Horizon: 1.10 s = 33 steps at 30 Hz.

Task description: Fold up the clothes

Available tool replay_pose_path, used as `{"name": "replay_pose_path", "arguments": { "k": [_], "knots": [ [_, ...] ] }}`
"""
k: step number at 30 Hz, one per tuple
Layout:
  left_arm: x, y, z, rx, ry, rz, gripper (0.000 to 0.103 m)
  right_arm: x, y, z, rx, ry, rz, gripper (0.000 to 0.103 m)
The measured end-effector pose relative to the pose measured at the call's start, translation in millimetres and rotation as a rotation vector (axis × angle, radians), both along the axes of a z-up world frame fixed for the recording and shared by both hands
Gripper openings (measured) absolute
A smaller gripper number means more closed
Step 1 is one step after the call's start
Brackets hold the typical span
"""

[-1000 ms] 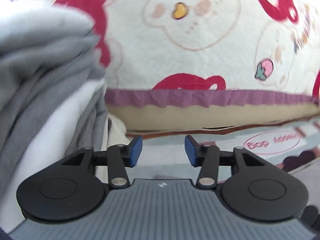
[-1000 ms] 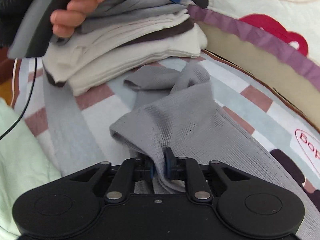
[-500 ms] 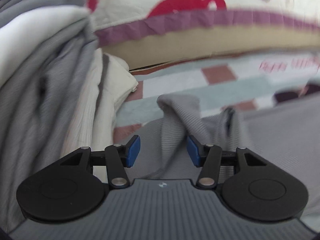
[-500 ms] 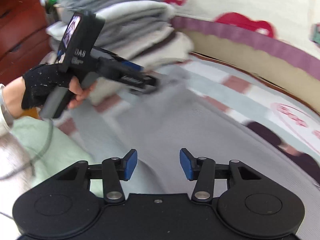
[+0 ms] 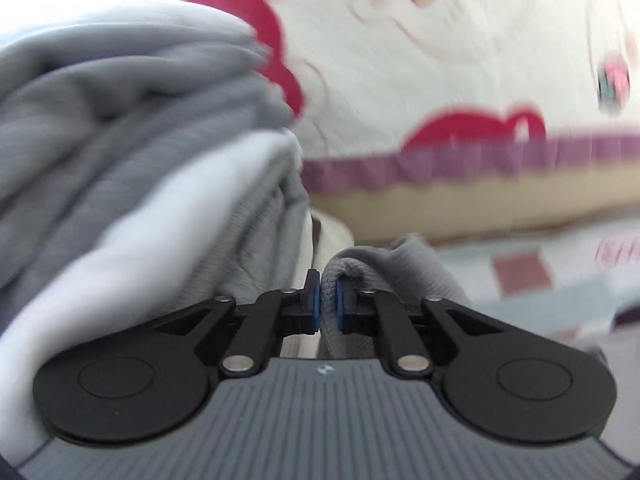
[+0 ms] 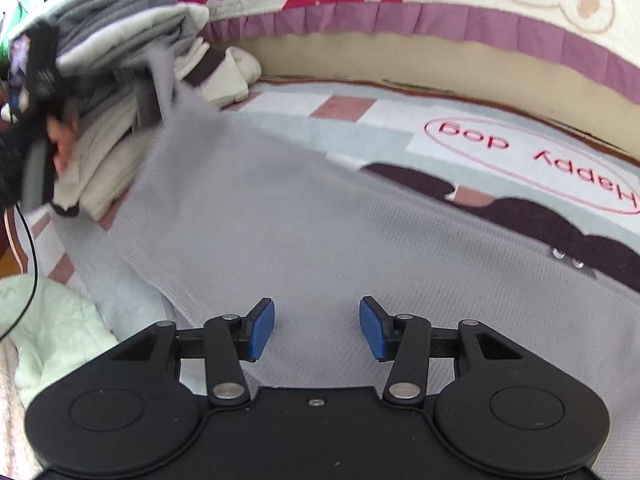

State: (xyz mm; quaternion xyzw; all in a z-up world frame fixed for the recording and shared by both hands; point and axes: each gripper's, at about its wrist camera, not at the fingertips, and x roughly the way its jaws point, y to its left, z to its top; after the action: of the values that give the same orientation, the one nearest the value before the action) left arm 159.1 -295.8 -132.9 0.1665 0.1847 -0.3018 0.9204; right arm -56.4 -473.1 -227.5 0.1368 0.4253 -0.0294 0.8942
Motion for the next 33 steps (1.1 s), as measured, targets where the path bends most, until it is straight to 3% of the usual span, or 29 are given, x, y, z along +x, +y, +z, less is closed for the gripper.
{"name": "replay_pose_path", "arguments": {
  "k": [4, 7, 10, 14, 16, 20, 22, 25, 27, 30, 33],
  "knots": [
    [-3.1, 13.1, 3.0, -0.126, 0.076, -0.012, 0.035, -4.6, 8.2, -4.2, -0.034, -0.004, 0.011, 0.057],
    [-3.1, 22.3, 4.3, -0.214, 0.167, -0.017, 0.047, -18.1, -0.8, 1.2, -0.028, -0.009, -0.039, 0.058],
    [-7.8, 32.7, 7.9, -0.277, 0.28, -0.034, 0.053, -43.9, -20.1, 12.2, -0.016, -0.014, -0.13, 0.057],
    [-28.6, 28.9, 5.3, -0.251, 0.368, -0.126, 0.059, -78.3, -45.9, 26.8, -0.001, -0.021, -0.251, 0.058],
    [-39.3, 15.4, -4.8, -0.186, 0.422, -0.214, 0.069, -95.5, -58.8, 34.1, 0.007, -0.025, -0.312, 0.058],
    [-54.0, -17.4, -40.9, 0.017, 0.403, -0.274, 0.069, -145.1, -86.2, 36.6, 0.046, -0.03, -0.499, 0.058],
    [-49.2, -23.2, -56.5, 0.095, 0.342, -0.206, 0.069, -174.2, -100.3, 34.4, 0.072, -0.032, -0.611, 0.058],
    [-40.5, -17.9, -62.4, 0.206, 0.16, -0.02, 0.068, -206.2, -115.5, 27.5, 0.113, -0.041, -0.741, 0.058],
    [-34.6, -8.5, -55.2, 0.22, 0.136, 0.067, 0.065, -217.3, -122.0, 20.7, 0.132, -0.048, -0.799, 0.058],
    [-41.8, 6.0, -41.3, 0.098, 0.22, 0.014, 0.066, -223.9, -134.5, 10.2, 0.13, -0.054, -0.874, 0.058],
    [-69.9, -2.3, -31.1, 0.061, 0.192, -0.118, 0.067, -231.9, -149.7, 0.4, 0.133, -0.069, -0.954, 0.058]
  ]
}}
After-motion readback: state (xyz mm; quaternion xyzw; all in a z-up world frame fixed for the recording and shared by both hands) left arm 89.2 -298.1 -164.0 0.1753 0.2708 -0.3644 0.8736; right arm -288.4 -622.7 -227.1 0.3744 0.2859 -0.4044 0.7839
